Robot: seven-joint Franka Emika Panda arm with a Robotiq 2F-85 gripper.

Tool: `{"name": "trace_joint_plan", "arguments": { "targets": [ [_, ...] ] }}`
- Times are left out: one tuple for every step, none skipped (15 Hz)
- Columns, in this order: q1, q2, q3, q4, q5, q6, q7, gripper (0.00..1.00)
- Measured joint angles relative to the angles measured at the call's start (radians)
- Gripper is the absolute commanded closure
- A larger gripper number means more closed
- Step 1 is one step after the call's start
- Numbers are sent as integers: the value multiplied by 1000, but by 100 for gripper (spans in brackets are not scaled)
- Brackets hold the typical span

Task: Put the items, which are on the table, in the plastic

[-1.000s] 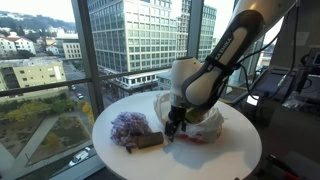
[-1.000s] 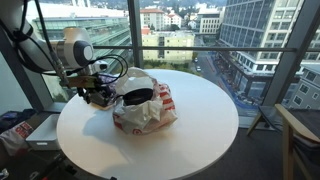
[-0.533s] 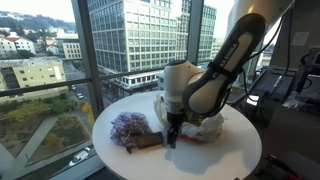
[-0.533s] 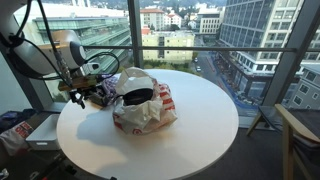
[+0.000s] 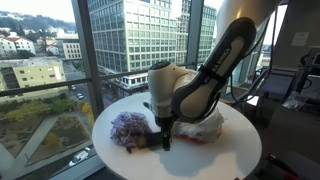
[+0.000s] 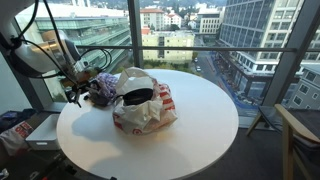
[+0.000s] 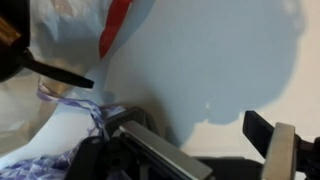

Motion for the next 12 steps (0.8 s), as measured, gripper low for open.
{"name": "trace_joint_plan", "arguments": {
  "targets": [
    [0,15,11,21,-3,-9,-44,0],
    [0,28,20,41,-5,-19,-88,0],
    [0,41,28,60,-6,-29,-133,0],
    [0,54,34,80,-6,-40,-177,0],
    [-1,65,39,99,-6,-47,-220,0],
    [-2,76,43,116,-6,-53,-260,0],
    [-4,86,47,133,-6,-57,-297,0],
    [-7,95,50,149,-6,-59,-331,0],
    [-11,103,52,163,-6,-62,-364,0],
    [-15,111,53,177,-6,-65,-394,0],
    [-20,116,53,186,-6,-69,-424,0],
    [-24,119,54,191,-6,-69,-443,0]
  ]
}}
